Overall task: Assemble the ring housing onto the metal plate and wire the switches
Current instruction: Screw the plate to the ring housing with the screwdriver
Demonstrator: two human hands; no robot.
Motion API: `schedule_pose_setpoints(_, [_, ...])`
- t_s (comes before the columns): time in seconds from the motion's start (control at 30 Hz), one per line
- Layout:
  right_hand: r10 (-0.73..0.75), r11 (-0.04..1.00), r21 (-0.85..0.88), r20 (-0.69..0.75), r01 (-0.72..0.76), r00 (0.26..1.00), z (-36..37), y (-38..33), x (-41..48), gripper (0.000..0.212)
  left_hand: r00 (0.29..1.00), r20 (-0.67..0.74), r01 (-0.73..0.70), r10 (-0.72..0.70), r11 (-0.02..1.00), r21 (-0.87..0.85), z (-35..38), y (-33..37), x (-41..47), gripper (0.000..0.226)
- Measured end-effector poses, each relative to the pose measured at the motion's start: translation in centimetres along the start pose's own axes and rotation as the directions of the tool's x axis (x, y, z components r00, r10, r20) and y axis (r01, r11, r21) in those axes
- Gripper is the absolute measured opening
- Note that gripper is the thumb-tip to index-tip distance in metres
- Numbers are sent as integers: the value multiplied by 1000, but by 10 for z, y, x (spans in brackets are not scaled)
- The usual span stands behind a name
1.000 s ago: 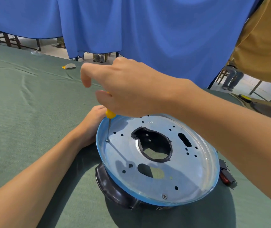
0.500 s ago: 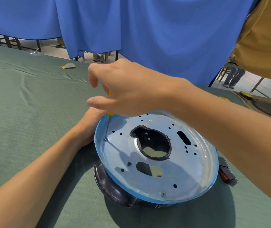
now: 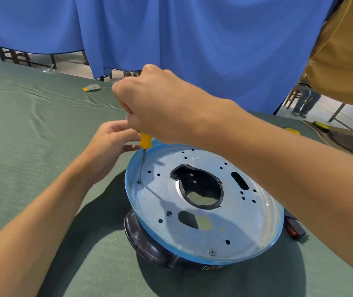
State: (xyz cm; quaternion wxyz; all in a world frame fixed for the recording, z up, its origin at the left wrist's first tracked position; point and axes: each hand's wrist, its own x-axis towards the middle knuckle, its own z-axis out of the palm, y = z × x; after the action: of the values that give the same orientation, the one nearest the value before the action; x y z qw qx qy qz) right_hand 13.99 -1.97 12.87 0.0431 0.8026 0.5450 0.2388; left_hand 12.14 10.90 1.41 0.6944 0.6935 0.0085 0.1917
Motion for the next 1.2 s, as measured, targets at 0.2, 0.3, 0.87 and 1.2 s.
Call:
schedule_pose_setpoints(0.2, [85, 987, -134, -55, -91, 995, -4, -6, -7, 18, 871, 489, -31, -41, 990, 138, -41, 14, -12, 33])
schedule_pose_setpoints(0.3, [132, 980, -144, -44, -137, 990, -1, -3, -6, 6, 874, 482, -81, -55, 963, 258, -31, 15, -13, 46])
schedule_pose_setpoints(0.87, [48, 953, 275, 270, -125, 962, -26, 8, -3, 16, 875, 483, -155, -11, 940, 303, -29, 23, -16, 21])
schedule_pose_setpoints(1.2, [43, 983, 169, 179, -74, 983, -16, 5, 3, 41, 882, 471, -106, -26, 962, 252, -24, 25, -15, 15])
